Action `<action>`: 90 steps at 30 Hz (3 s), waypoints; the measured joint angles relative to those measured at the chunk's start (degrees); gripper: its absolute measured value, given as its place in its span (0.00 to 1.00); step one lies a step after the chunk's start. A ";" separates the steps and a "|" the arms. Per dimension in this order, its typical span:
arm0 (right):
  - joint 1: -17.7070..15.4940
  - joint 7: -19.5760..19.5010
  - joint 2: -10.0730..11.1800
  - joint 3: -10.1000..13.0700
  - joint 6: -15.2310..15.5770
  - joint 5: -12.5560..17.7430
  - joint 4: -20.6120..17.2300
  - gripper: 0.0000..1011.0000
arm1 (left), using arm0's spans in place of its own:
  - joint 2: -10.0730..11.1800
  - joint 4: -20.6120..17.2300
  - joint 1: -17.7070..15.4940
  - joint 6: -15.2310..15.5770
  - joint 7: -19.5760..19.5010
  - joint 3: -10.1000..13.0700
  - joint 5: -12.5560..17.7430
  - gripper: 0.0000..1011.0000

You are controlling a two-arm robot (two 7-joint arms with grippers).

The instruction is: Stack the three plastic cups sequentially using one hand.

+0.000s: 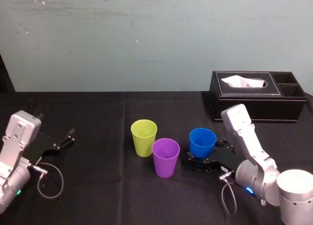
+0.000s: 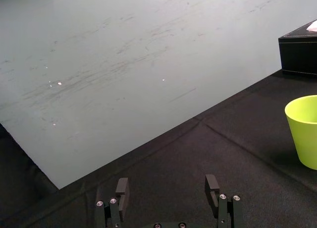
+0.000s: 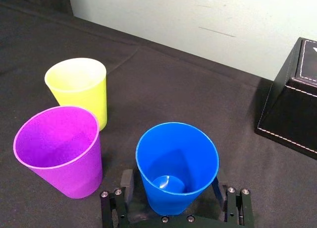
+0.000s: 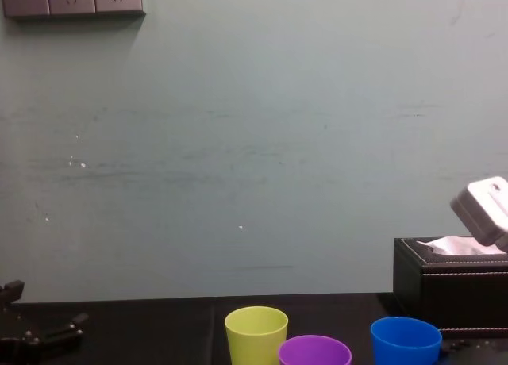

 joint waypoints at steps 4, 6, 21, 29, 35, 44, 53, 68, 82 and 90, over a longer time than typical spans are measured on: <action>-0.01 0.32 -0.40 0.38 0.07 -0.51 0.20 0.99 | 0.00 0.00 0.00 0.00 0.00 0.00 0.00 0.99; -0.01 0.41 -0.57 0.49 0.09 -0.75 0.35 0.99 | 0.00 0.00 0.00 0.00 0.00 0.00 0.00 0.99; 0.31 1.04 -1.80 1.06 -0.44 -2.15 1.77 0.99 | 0.00 0.00 0.00 0.00 0.00 0.00 0.00 0.99; 0.30 1.02 -1.69 1.01 -0.43 -2.08 1.64 0.92 | 0.00 0.00 0.00 0.00 0.00 0.00 0.00 0.99; 0.28 1.00 -1.67 0.98 -0.42 -2.01 1.59 0.78 | 0.00 0.00 0.00 0.00 0.00 0.00 0.00 0.99; 0.24 0.99 -1.63 0.94 -0.39 -1.96 1.53 0.70 | 0.00 0.00 0.00 0.00 0.00 0.00 0.00 0.99; 0.11 1.92 -1.34 1.47 0.27 -2.17 0.14 0.70 | 0.00 0.00 0.00 0.00 0.00 0.00 0.00 0.99; 5.46 5.50 -1.70 2.92 4.74 -2.63 -2.22 0.70 | 0.00 0.00 0.00 0.00 0.00 0.00 0.00 0.99; 12.72 9.08 -4.31 -1.45 7.26 -2.22 -1.19 0.70 | 0.00 0.00 0.00 0.00 0.00 0.00 0.00 0.99; 15.76 10.03 -6.30 -4.84 8.24 -2.50 0.80 0.70 | 0.00 0.00 0.00 0.00 0.00 0.00 0.00 0.99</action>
